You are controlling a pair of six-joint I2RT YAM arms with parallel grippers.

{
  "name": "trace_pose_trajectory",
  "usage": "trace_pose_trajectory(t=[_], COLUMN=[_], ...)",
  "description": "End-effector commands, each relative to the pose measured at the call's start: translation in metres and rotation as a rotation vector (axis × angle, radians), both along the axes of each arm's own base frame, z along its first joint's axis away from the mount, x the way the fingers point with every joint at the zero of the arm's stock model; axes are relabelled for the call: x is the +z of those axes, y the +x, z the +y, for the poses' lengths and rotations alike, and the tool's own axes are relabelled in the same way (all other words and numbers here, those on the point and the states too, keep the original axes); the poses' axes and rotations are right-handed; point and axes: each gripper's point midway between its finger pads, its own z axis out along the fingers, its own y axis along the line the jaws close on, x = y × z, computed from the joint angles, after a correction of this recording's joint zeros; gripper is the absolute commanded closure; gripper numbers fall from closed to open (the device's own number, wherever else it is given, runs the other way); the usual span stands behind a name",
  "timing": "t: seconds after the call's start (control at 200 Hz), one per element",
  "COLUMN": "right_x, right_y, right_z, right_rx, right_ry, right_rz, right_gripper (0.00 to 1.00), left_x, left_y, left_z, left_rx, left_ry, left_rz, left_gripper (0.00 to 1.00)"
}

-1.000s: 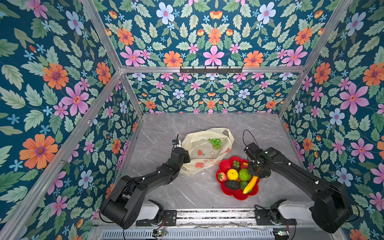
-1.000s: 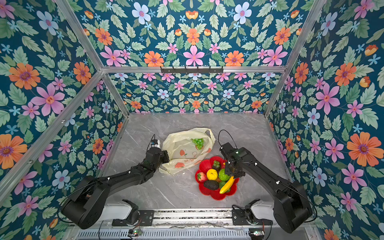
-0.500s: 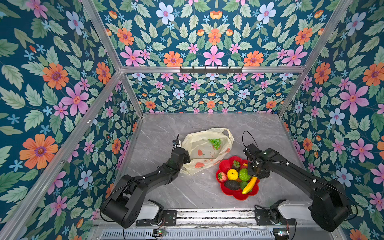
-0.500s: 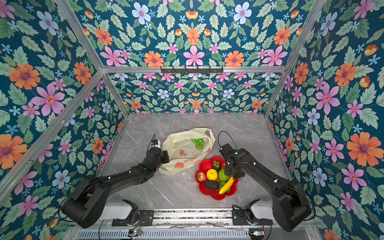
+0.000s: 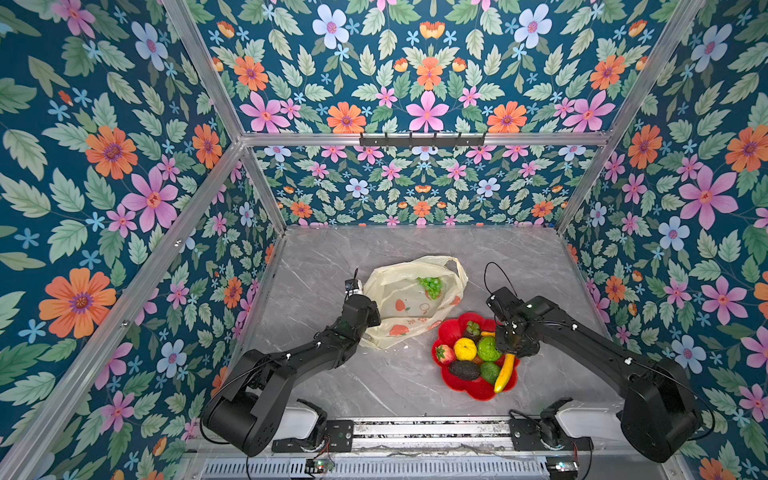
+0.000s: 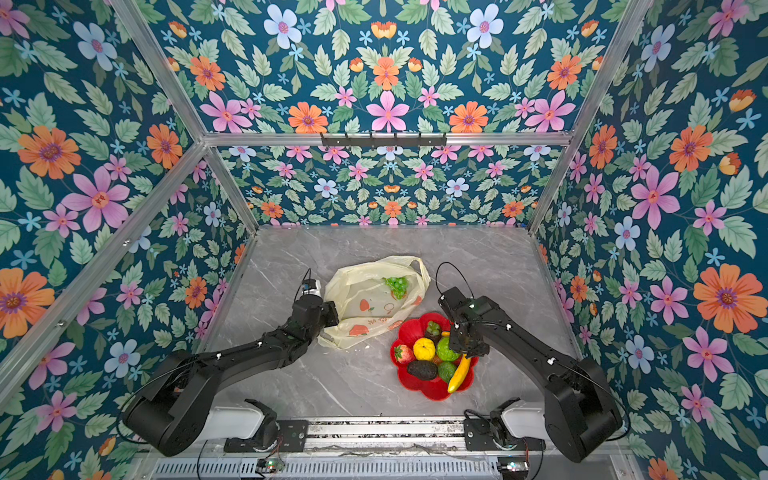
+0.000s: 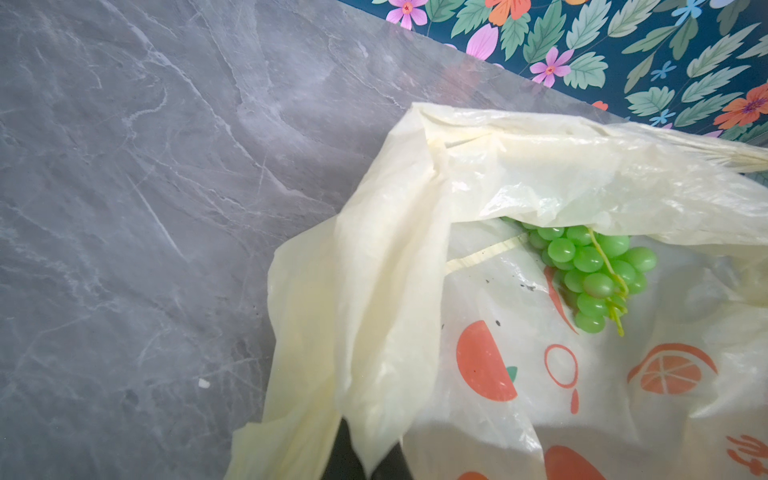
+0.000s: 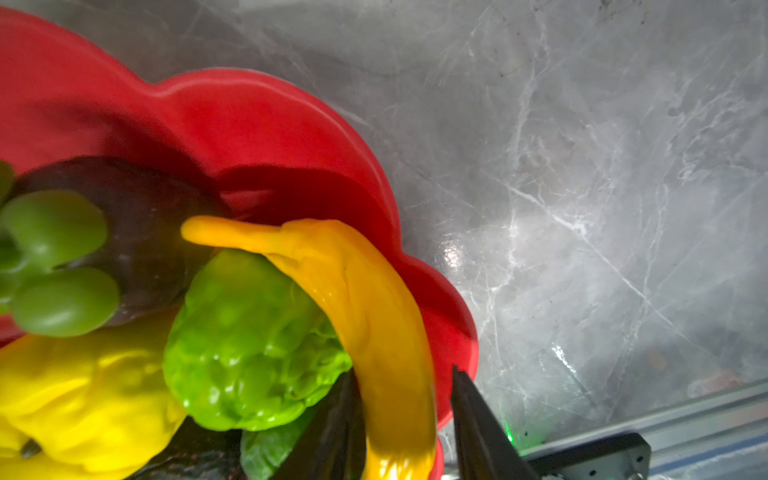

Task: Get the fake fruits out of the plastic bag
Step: 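Lower the yellow banana into the red bowl and open the right gripper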

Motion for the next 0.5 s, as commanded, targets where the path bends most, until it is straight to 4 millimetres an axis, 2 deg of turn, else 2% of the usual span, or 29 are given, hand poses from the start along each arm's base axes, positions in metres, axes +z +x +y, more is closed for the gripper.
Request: trace_pose_trajectory(t=[0.0, 0.195, 0.495], right_x=[0.0025, 0.0001, -0.0041], right_y=[-0.0069, -0.0096, -0.0075], right_z=[-0.0058, -0.0076, -0.0101], right_rx=[-0.024, -0.037, -0.032], right_ry=[-0.021, -0.03, -0.06], right_rz=[0.016, 0.029, 0.041], right_gripper=[0.61, 0.7, 0.71], left_x=[0.0019, 0.0013, 0.0015], left_y=[0.002, 0.0022, 0.0021], left_z=[0.001, 0.0002, -0.0007], left_rx=[0.003, 0.0, -0.004], left_ry=[0.013, 0.012, 0.011], left_rz=[-0.005, -0.003, -0.002], left_gripper=[1.0, 1.0, 1.0])
